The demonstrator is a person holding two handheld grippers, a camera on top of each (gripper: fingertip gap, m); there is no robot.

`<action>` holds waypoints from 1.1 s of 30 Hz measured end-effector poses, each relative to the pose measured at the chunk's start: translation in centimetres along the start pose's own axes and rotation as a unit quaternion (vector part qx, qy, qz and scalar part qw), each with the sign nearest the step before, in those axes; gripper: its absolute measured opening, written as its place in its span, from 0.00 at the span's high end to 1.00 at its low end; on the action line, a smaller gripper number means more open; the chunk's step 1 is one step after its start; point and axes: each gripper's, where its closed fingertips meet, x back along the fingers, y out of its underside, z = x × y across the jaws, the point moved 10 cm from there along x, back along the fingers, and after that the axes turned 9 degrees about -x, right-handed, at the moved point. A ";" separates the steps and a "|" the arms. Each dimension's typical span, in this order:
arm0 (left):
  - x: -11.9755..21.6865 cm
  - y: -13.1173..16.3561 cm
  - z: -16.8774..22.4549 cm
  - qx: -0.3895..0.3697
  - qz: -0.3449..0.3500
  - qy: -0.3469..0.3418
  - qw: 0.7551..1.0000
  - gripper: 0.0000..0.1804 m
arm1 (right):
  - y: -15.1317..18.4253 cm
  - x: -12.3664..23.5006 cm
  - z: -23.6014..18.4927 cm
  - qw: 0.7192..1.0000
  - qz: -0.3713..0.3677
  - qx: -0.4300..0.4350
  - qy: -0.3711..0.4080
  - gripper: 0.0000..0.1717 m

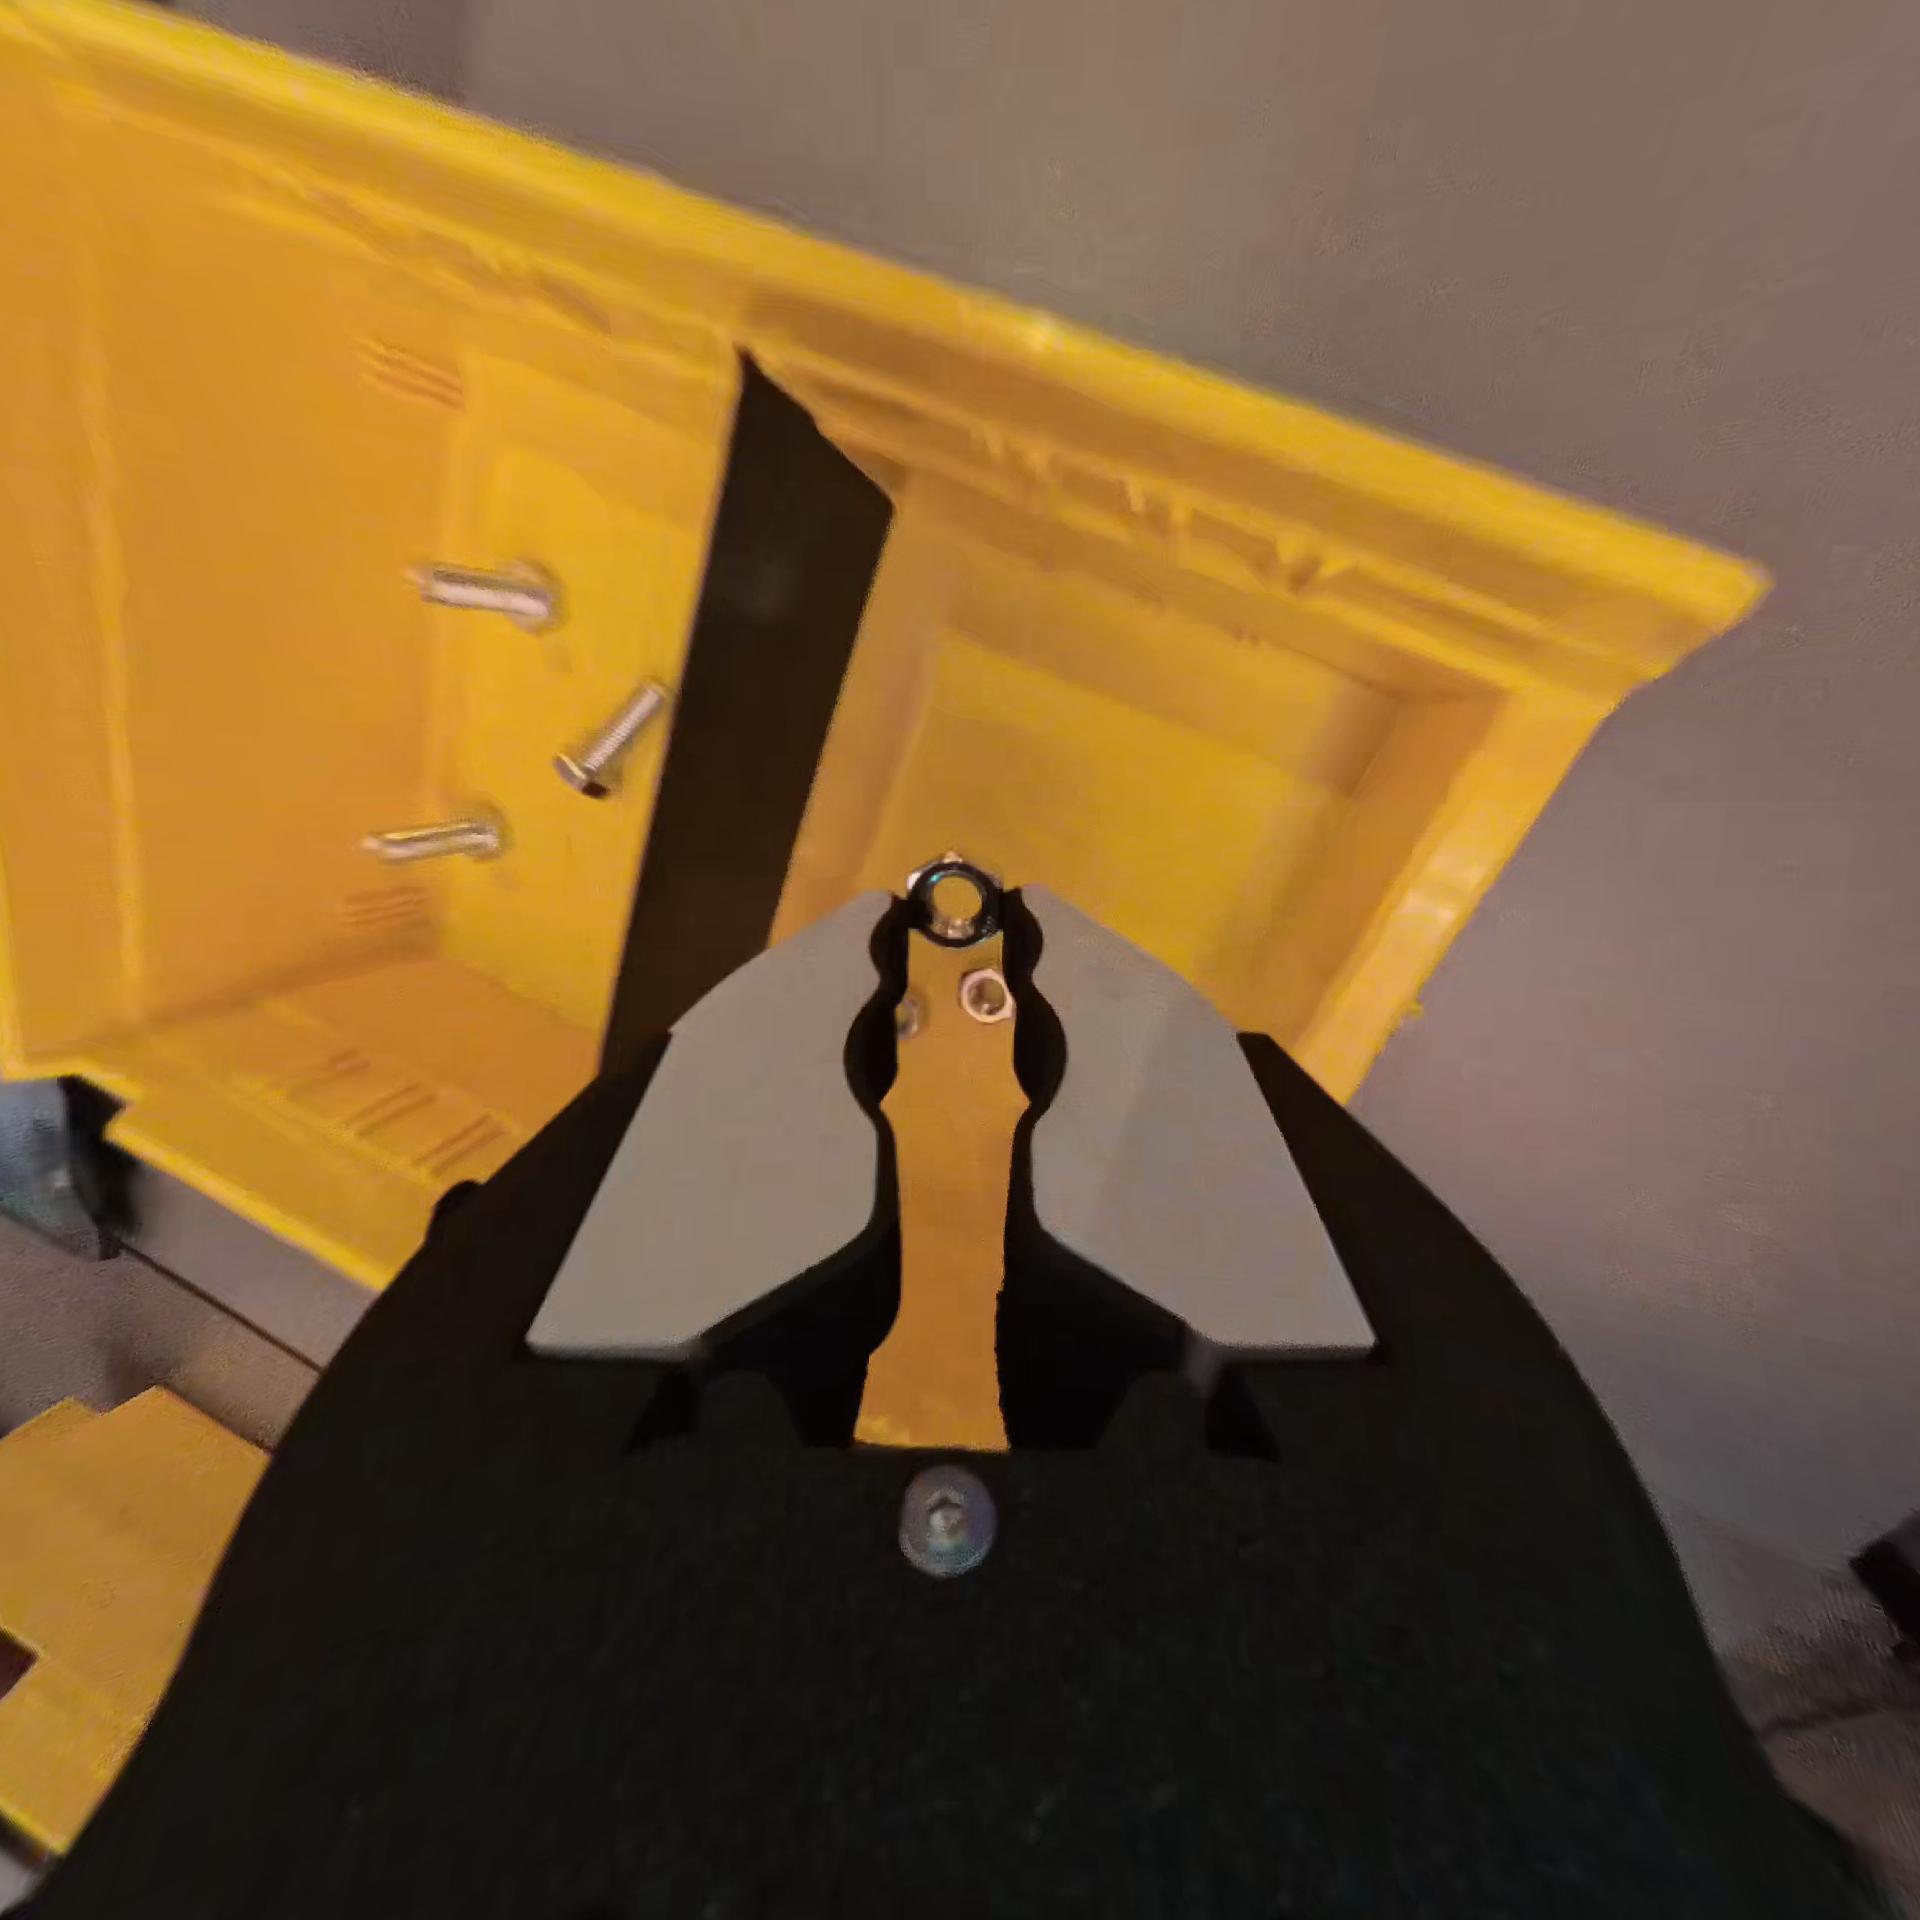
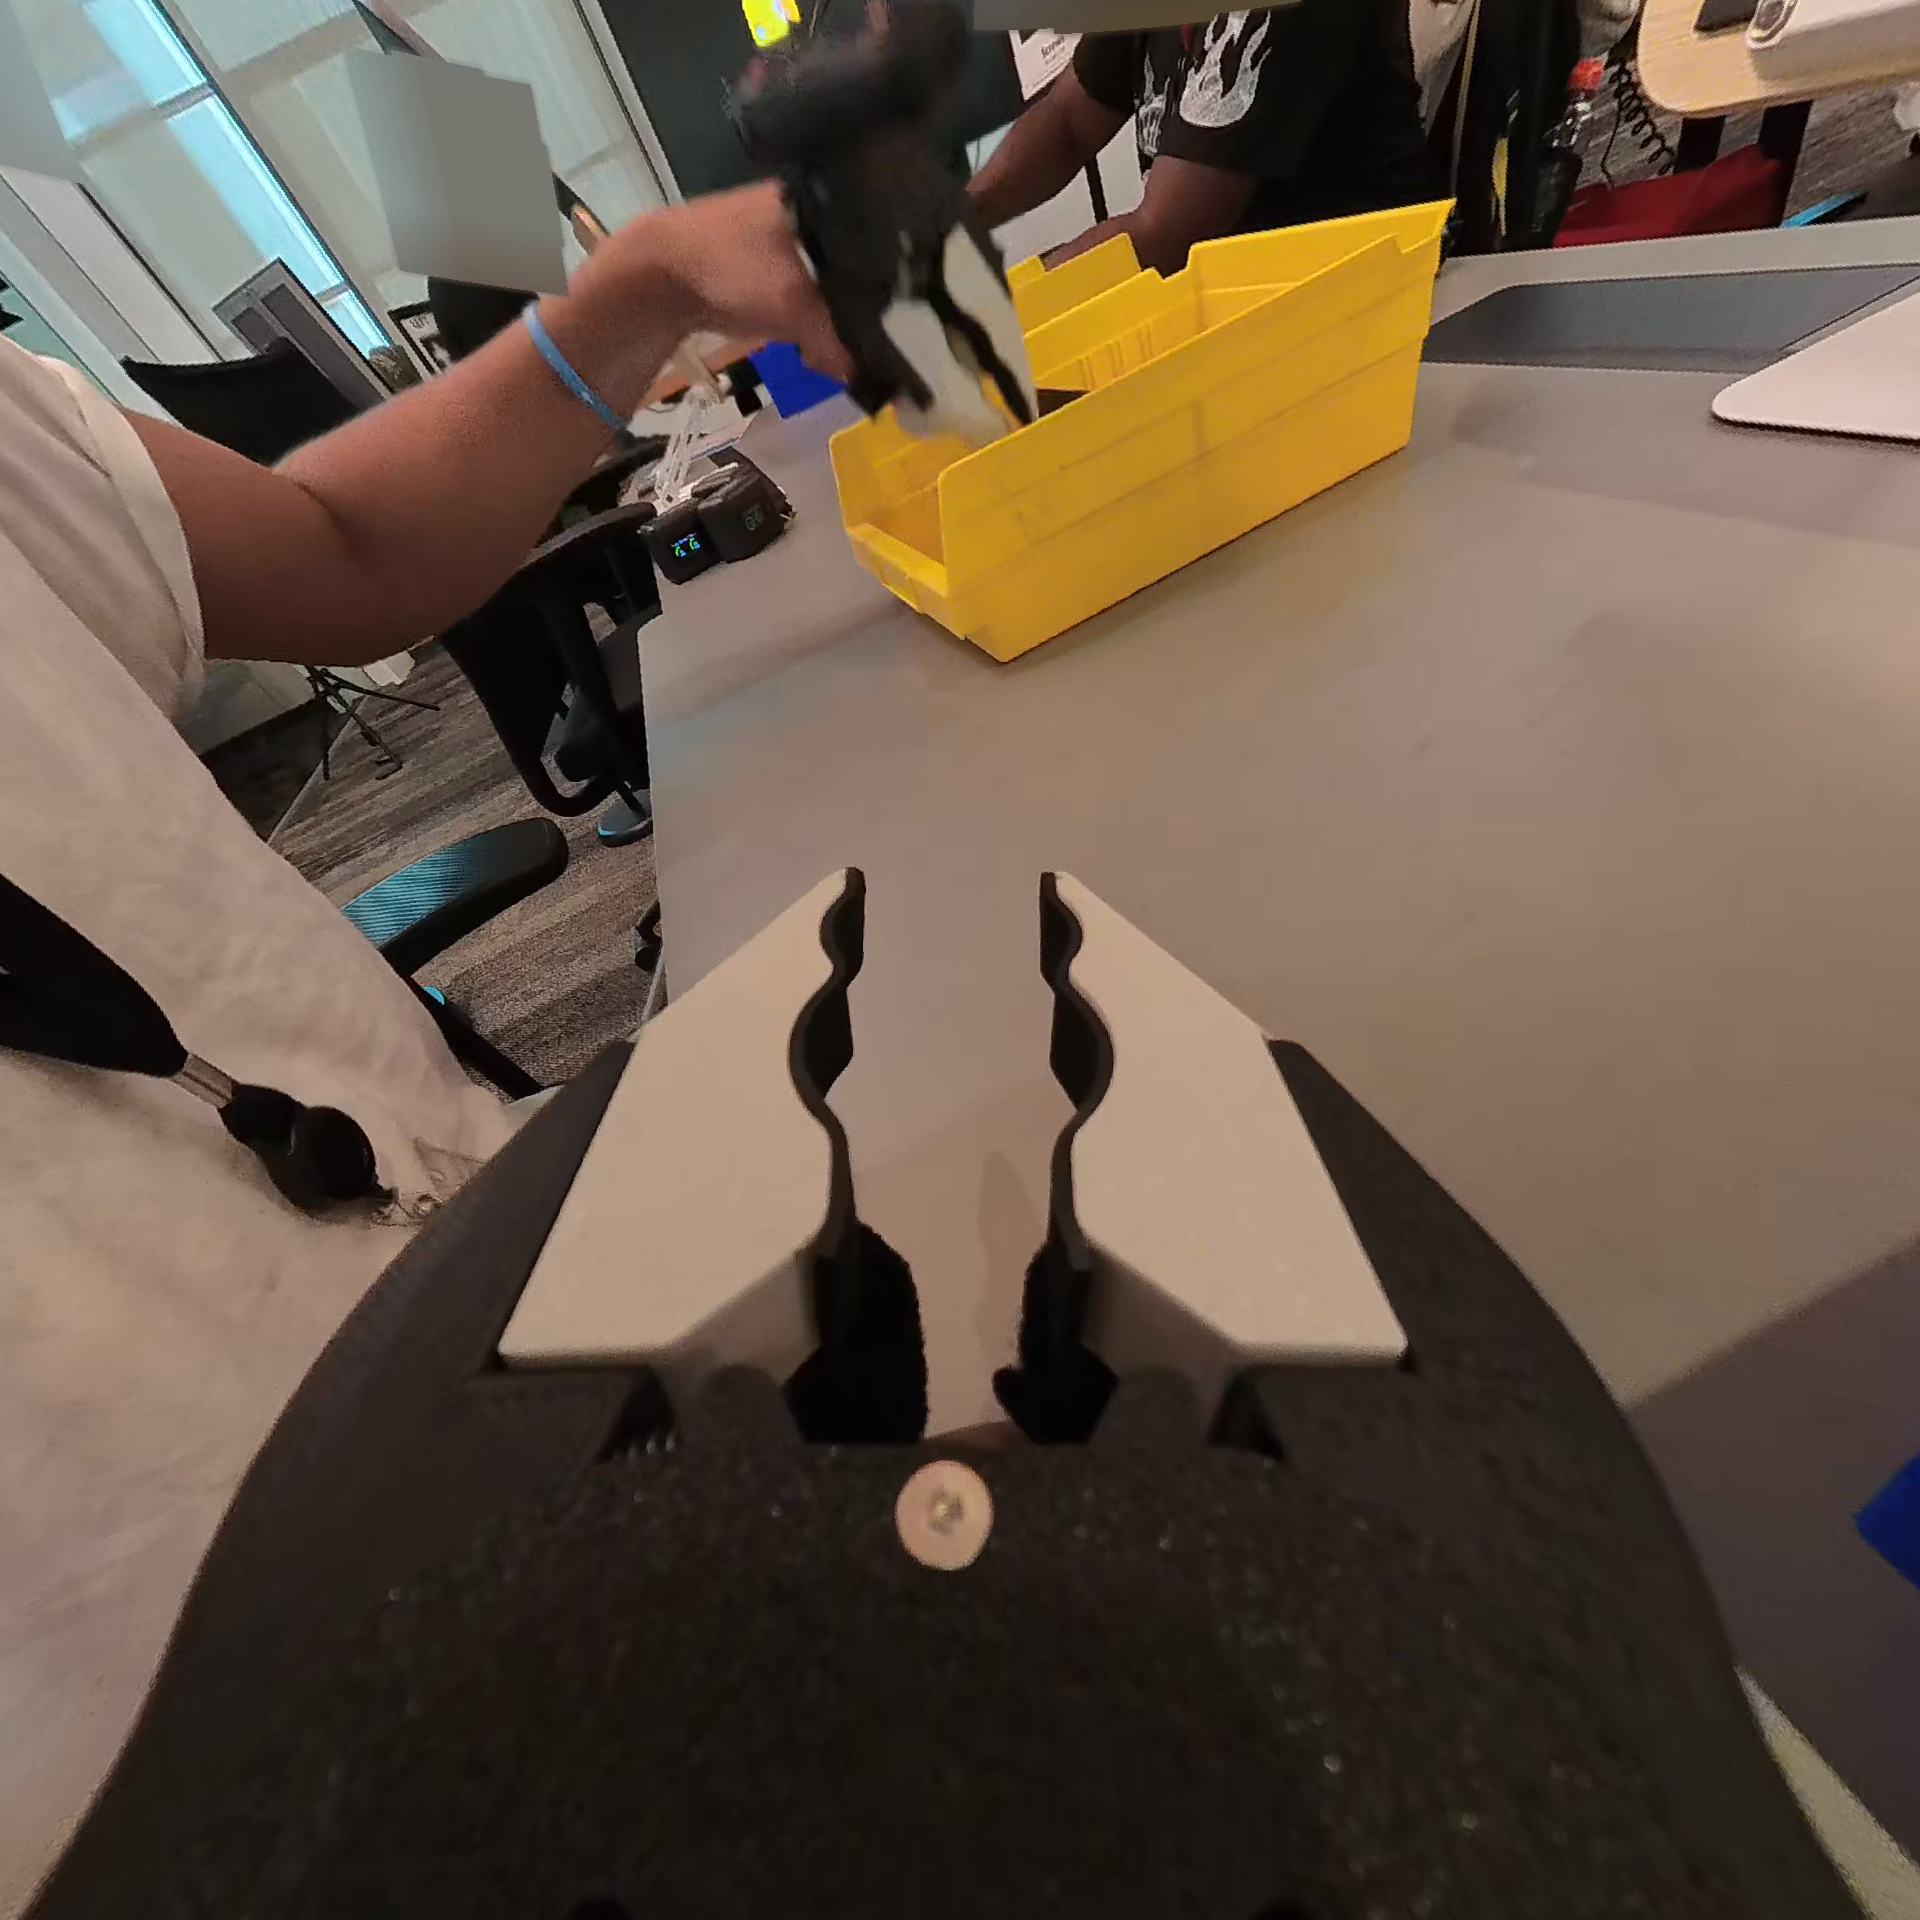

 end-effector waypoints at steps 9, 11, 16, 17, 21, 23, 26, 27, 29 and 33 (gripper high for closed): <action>2.0 -17.1 2.2 -0.225 0.149 0.047 0.962 0.91 | 0.2 -1.2 -0.5 1.000 -0.011 0.000 -0.022 0.80; -2.7 -20.3 3.5 -0.267 0.129 0.093 0.951 0.91 | 0.4 -1.4 -0.6 1.000 -0.014 -0.001 -0.026 0.80; -9.4 -23.6 3.8 -0.295 0.073 0.144 0.942 0.91 | 1.2 -1.5 -0.8 0.999 -0.034 0.006 -0.017 0.80; -9.8 -23.8 3.6 -0.292 0.071 0.151 0.942 0.91 | 1.3 -1.5 -0.8 0.999 -0.035 0.008 -0.014 0.80; -10.8 -23.8 3.4 -0.302 0.056 0.154 0.939 0.91 | 1.4 -1.2 -0.6 0.999 -0.033 -0.001 -0.016 0.80; -11.0 -23.8 3.6 -0.305 0.057 0.154 0.938 0.91 | 1.4 -1.1 -0.5 0.999 -0.035 -0.002 -0.016 0.80; -10.9 -23.9 3.8 -0.295 0.064 0.152 0.941 0.87 | 1.4 -1.2 -0.5 0.999 -0.035 -0.005 -0.019 0.80; -10.6 -23.9 3.6 -0.288 0.065 0.141 0.945 0.86 | 1.4 -1.2 -0.5 0.999 -0.034 -0.007 -0.021 0.80; -8.7 -23.4 2.5 -0.263 0.086 0.135 0.951 0.85 | 1.5 -1.1 -0.4 0.999 -0.034 -0.011 -0.024 0.80; -1.0 -19.1 -3.4 -0.157 0.174 0.085 0.968 0.85 | 1.5 -1.2 -0.4 0.999 -0.040 -0.008 -0.025 0.80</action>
